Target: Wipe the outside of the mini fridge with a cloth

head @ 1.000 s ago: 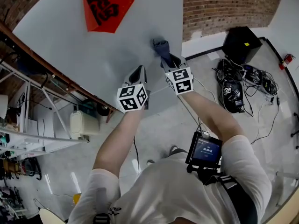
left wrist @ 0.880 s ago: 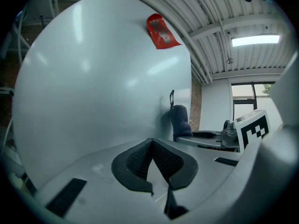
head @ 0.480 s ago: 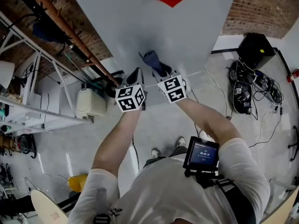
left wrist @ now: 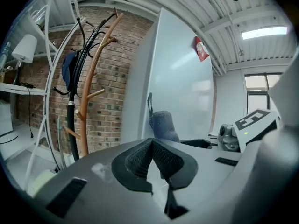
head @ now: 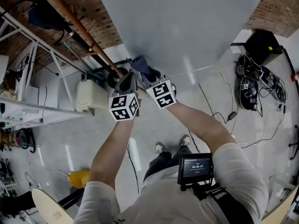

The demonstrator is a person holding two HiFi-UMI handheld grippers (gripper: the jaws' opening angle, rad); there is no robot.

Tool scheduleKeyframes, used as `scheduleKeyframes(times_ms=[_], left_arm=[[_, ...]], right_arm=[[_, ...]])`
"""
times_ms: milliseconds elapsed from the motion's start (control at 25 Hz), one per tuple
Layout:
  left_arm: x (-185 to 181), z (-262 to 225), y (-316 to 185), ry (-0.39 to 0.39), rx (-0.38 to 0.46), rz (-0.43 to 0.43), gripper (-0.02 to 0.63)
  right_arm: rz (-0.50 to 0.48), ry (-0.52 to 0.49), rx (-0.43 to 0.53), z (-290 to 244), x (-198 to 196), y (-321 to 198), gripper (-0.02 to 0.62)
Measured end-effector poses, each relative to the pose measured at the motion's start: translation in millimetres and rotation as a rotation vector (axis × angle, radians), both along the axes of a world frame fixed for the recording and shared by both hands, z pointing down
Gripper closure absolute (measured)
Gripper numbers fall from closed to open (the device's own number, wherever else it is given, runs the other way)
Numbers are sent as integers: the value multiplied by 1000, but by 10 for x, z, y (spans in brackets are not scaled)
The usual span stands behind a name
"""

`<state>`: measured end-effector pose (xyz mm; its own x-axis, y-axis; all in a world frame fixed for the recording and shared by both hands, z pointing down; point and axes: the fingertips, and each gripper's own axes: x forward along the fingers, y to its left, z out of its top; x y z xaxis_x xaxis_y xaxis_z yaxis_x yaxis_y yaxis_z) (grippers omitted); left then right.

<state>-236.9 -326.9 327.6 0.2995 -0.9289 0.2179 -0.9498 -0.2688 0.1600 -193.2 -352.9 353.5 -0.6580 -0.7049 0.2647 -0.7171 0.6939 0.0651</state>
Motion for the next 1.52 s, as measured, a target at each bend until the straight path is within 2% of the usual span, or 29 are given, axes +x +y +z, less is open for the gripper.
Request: scheduleKeyframes(times_ms=[280,520,1120,1520], left_arm=[[-8,357,-136,-8,-7,-21,603],[269,379,-225,-5,-5,0,603],[1699,396,-617,16,-14,130,603],[2574,460,-882,29,-32,169,603]], right_arm=[[37,-32,1,305,83,-251,485],[57,-29,25,271,418,-335,485],[189,-7,48,236,1976,-685,485],[288,3,38,232,3097,-963,485]])
